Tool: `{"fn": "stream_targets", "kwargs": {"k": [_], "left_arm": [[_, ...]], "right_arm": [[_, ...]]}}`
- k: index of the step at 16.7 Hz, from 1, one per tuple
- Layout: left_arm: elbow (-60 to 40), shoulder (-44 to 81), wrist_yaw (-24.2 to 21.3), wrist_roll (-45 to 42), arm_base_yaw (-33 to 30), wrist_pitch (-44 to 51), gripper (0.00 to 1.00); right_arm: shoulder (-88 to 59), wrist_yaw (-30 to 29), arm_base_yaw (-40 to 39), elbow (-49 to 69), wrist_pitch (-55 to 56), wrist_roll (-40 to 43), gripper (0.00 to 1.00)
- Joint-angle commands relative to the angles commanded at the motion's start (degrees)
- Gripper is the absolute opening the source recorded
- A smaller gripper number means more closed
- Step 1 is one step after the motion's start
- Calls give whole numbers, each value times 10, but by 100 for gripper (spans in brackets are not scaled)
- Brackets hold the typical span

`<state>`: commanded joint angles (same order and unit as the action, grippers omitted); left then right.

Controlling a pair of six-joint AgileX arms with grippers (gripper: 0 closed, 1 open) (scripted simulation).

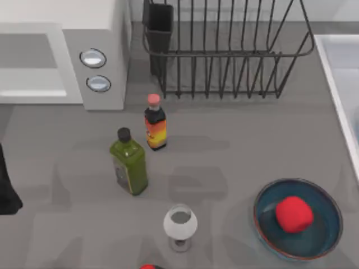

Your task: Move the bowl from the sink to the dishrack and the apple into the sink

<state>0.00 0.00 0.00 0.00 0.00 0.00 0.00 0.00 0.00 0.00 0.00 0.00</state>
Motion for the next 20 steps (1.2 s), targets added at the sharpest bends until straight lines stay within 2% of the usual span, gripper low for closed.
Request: {"fn": "stream_targets", "kwargs": {"k": [4,8,13,20], "left_arm": [[0,0,0,0,0,0,100],[0,0,0,0,0,0,100],[0,0,0,0,0,0,100],[0,0,0,0,0,0,100]], "right_arm": [[-16,0,2,15,-7,3,100],[-112,-2,17,107,-53,21,100],[-329,-3,50,311,-157,59,100],[-734,-1,110,683,-352,119,100]]}}
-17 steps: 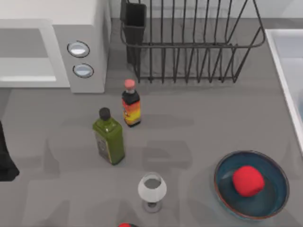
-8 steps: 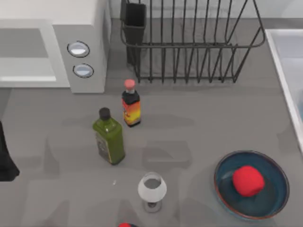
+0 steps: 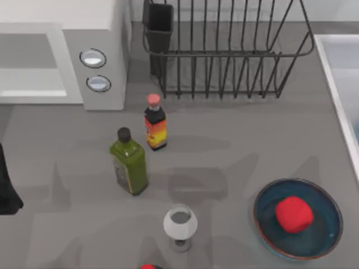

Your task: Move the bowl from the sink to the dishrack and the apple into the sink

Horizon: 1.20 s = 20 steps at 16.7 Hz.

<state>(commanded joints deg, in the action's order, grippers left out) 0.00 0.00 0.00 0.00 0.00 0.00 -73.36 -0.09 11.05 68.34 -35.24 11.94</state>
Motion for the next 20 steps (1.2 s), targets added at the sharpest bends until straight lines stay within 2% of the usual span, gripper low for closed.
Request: {"fn": "stream_targets", "kwargs": {"k": [6,11,15,20], "left_arm": [[0,0,0,0,0,0,100],[0,0,0,0,0,0,100],[0,0,0,0,0,0,100],[0,0,0,0,0,0,100]], "right_arm": [[-357,6,53,320,-174,45,100],[-595,12,89,531,-292,72,100],[-712,16,107,634,-350,84,100],[-738,17,111,658,-364,87,100]]}}
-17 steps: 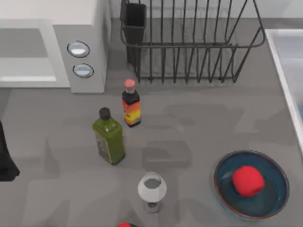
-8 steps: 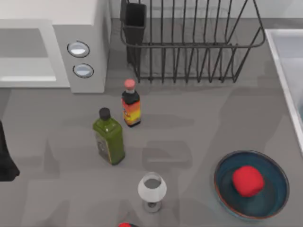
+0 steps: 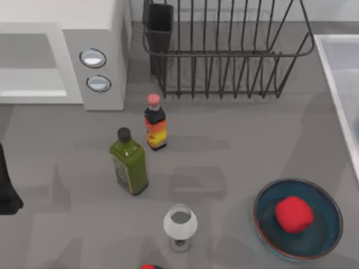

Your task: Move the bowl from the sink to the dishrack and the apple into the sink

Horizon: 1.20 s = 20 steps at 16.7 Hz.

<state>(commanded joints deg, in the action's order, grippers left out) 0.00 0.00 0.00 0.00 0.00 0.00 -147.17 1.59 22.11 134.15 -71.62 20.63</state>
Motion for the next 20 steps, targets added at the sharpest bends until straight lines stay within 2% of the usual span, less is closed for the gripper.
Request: {"fn": "stream_targets", "kwargs": {"k": [4,11,16,20], "left_arm": [[0,0,0,0,0,0,100],[0,0,0,0,0,0,100],[0,0,0,0,0,0,100],[0,0,0,0,0,0,100]], "right_arm": [[-5,0,-2,-7,11,-2,100],[-73,-1,-4,-70,146,-5,100],[-79,-2,-4,-75,154,-5,100],[-79,-2,-4,-75,154,-5,70]]}}
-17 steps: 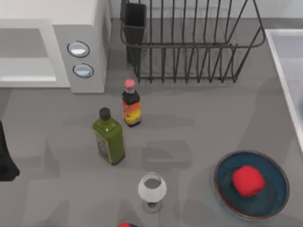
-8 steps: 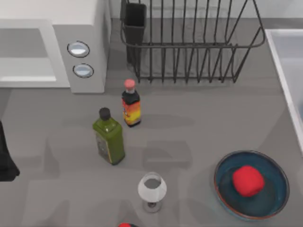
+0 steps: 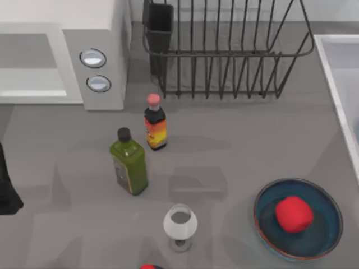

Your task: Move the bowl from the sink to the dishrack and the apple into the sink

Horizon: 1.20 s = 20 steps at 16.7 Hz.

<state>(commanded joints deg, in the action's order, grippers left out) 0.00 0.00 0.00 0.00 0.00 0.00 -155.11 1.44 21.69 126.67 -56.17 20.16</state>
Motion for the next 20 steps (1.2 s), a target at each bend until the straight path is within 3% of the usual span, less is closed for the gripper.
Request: {"fn": "stream_targets", "kwargs": {"k": [9,20], "left_arm": [[0,0,0,0,0,0,100],[0,0,0,0,0,0,100]], "right_arm": [[0,0,0,0,0,0,2],[11,1,1,-5,-4,2,0]]}}
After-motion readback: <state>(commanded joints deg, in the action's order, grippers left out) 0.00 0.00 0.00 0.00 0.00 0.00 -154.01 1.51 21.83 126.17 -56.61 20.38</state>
